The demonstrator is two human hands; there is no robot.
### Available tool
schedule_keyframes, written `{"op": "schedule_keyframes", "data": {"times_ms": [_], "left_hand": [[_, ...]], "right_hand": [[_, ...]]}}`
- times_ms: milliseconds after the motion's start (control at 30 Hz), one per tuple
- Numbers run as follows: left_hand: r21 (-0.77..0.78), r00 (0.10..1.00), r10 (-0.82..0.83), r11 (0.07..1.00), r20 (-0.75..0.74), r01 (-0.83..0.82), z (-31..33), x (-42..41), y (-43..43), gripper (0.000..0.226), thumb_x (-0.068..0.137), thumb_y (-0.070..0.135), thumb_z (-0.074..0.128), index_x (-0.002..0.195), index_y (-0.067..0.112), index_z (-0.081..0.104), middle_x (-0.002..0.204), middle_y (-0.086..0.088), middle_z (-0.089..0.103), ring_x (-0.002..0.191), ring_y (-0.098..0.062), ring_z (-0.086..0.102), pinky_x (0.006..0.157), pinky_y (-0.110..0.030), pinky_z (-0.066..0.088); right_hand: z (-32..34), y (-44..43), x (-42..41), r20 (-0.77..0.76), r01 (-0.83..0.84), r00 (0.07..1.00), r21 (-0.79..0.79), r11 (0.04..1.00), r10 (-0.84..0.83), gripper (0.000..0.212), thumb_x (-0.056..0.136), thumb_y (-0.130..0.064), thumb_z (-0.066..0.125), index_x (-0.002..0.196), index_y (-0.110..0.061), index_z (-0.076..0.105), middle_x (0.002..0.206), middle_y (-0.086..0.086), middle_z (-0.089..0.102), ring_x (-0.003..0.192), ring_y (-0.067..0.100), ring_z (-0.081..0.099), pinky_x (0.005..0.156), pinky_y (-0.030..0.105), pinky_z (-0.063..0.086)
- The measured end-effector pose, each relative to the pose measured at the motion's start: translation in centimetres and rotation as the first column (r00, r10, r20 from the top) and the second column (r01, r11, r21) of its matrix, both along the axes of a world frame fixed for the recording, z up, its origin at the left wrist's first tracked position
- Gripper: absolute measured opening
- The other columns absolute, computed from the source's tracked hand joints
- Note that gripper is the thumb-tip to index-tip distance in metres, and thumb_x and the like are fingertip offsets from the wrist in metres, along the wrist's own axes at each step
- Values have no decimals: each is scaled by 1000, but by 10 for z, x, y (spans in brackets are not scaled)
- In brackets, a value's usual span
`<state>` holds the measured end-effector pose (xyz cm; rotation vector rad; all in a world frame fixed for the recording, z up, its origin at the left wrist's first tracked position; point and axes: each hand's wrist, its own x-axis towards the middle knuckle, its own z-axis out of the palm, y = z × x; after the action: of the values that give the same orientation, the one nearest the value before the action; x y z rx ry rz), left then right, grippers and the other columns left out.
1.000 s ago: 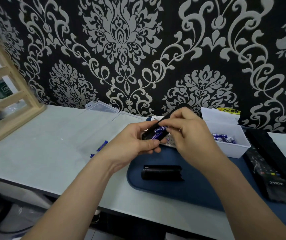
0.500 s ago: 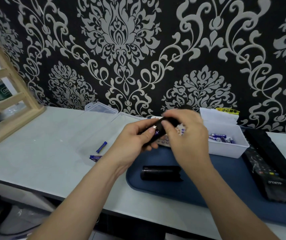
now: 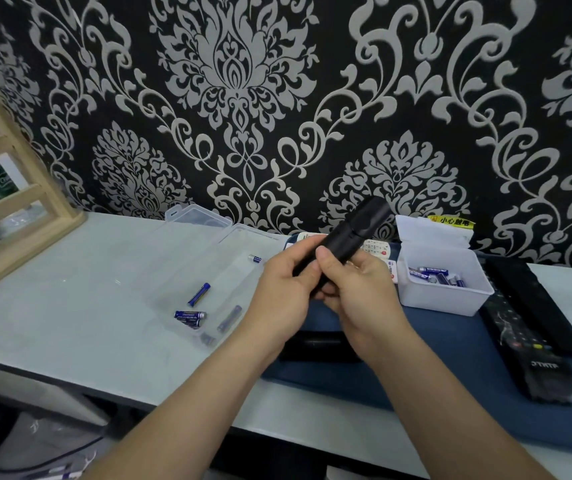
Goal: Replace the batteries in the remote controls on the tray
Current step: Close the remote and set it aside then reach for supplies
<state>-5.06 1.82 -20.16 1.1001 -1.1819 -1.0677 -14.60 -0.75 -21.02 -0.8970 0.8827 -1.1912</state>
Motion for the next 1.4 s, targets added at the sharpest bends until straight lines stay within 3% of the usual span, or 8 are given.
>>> {"op": "schedule_keyframes", "data": {"times_ms": [267, 600, 833, 900, 967, 1133, 1233, 1400], "left_hand": [[51, 994, -97, 994, -46, 99, 3, 6, -1, 45, 98, -7, 39, 111, 29, 63, 99, 5, 72, 84, -8, 63, 71, -23, 52], [77, 982, 102, 990, 156, -115, 6, 18, -2, 34, 90, -11, 50, 111, 12, 66, 84, -15, 72, 76, -19, 67, 75, -29, 54], [110, 958, -147, 986, 247, 123, 12, 14, 5, 48, 87, -14, 50, 105, 29, 62, 92, 6, 75, 82, -5, 68, 78, -17, 50], [128, 773, -161, 986, 613, 104, 14, 19, 4, 37, 85, 6, 66, 112, 31, 60, 98, 11, 71, 89, -4, 66, 83, -21, 49], [236, 396, -256, 967, 882, 99, 15, 24, 5, 38, 78, 33, 76, 112, 33, 59, 99, 13, 66, 93, -7, 61, 85, -27, 49], [342, -25, -342, 927, 939, 155, 4, 9, 10, 37, 73, 47, 74, 103, 31, 58, 101, 6, 55, 96, -18, 54, 74, -29, 41], [295, 94, -308, 947, 947, 129, 6, 15, 5, 19, 82, 38, 69, 96, 25, 67, 91, 3, 67, 89, -19, 60, 74, -30, 47], [263, 866, -286, 946, 410, 188, 19, 31, 4, 24, 83, 1, 70, 99, 19, 69, 79, 0, 73, 72, -16, 65, 69, -26, 53]], "right_hand": [[3, 0, -3, -122, -10, 992, -137, 991, -7, 15, 96, -8, 60, 110, -7, 60, 82, 5, 71, 64, 9, 65, 52, 22, 51], [7, -8, -19, -300, -168, 949, -199, 966, 103, 36, 86, 1, 69, 112, -19, 57, 98, 9, 76, 95, 27, 73, 93, 50, 55], [6, -11, -31, -623, -261, 782, -289, 921, 26, 37, 88, -8, 69, 112, -28, 50, 100, -4, 72, 96, 14, 68, 84, 35, 54], [9, -13, -39, -741, -268, 668, -319, 909, -62, 36, 87, -13, 70, 113, -26, 49, 102, -4, 69, 98, 15, 65, 88, 38, 53], [11, -14, -49, -764, -247, 638, -321, 914, -96, 32, 87, -15, 71, 110, -22, 49, 100, -5, 70, 94, 11, 66, 84, 33, 54], [11, -12, -63, -651, -236, 759, -242, 941, 23, 28, 88, -2, 68, 108, -12, 52, 95, -1, 74, 75, 6, 72, 58, 14, 54], [7, -11, -62, -483, -156, 875, -214, 964, 35, 31, 88, 5, 65, 109, -14, 54, 98, 6, 74, 75, 19, 74, 63, 28, 60], [10, -9, -63, -178, -30, 984, -72, 997, 17, 27, 88, -1, 68, 108, -16, 59, 99, 8, 76, 80, 18, 73, 60, 32, 59]]}}
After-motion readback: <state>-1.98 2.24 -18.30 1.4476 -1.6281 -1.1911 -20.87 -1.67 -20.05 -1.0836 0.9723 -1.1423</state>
